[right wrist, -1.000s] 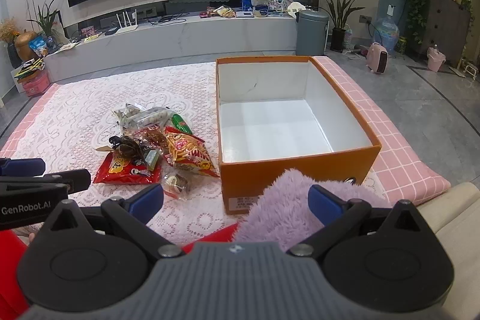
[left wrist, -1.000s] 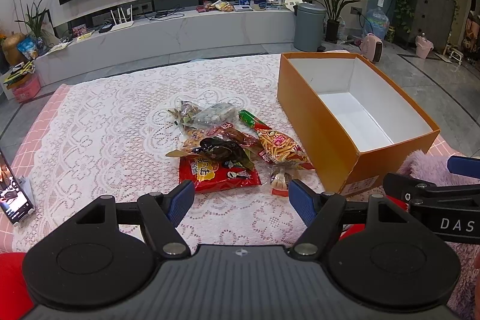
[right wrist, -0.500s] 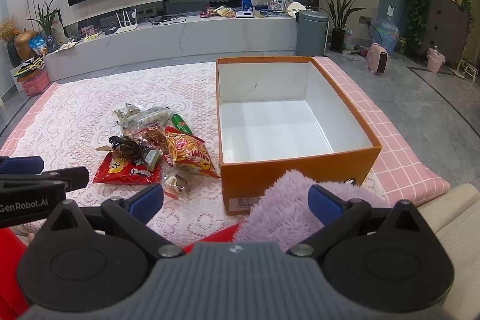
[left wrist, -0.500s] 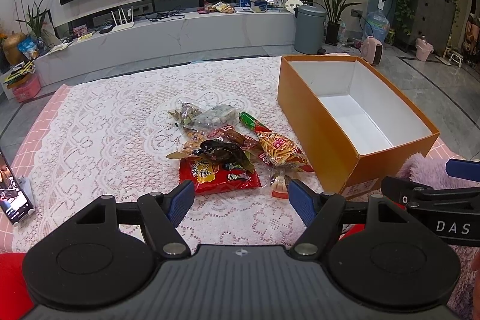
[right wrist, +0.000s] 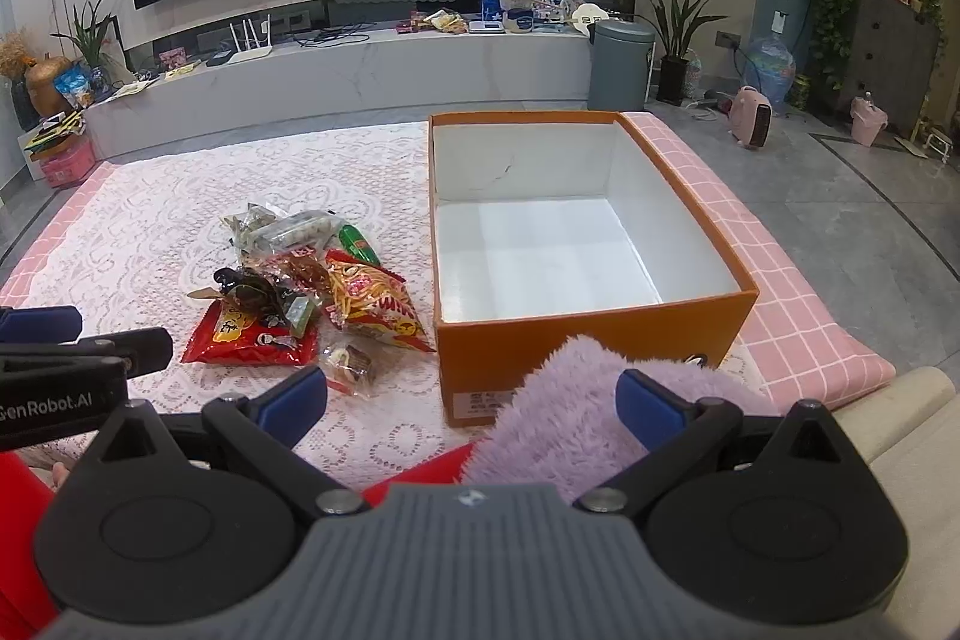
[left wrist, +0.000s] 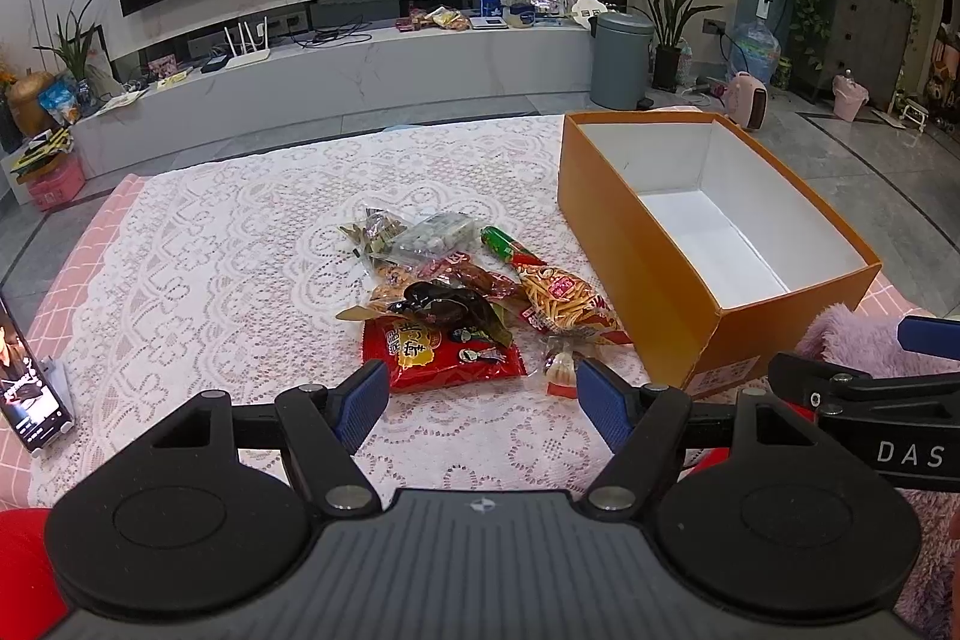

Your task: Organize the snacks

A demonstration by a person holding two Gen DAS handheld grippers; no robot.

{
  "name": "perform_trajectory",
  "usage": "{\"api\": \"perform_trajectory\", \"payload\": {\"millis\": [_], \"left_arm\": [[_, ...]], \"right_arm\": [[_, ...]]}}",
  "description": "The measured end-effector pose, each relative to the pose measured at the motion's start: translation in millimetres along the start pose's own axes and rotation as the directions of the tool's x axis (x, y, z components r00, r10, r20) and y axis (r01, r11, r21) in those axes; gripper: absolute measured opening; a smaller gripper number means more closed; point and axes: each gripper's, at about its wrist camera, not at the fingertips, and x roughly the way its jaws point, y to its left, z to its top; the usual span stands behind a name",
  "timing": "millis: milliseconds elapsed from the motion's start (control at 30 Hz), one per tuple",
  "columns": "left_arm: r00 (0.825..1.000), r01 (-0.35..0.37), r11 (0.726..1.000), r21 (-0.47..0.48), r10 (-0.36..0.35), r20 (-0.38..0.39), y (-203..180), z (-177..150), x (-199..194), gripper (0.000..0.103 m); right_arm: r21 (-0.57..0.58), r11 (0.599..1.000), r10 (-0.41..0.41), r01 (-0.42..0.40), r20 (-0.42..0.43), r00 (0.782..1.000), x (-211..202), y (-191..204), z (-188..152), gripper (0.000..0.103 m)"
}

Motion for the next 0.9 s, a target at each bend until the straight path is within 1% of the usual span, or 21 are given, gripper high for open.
{"api": "perform_trajectory", "payload": {"millis": [900], "left_arm": [[1.0, 0.011, 1.0, -0.001, -0.011, -0.001, 0.1, -4.4, -0.3, 0.084]], "right_arm": [[-0.009, 1.0, -0.002, 0.002, -0.005, 1.0, -0.7, 3.0, -1.6, 0.1]]}}
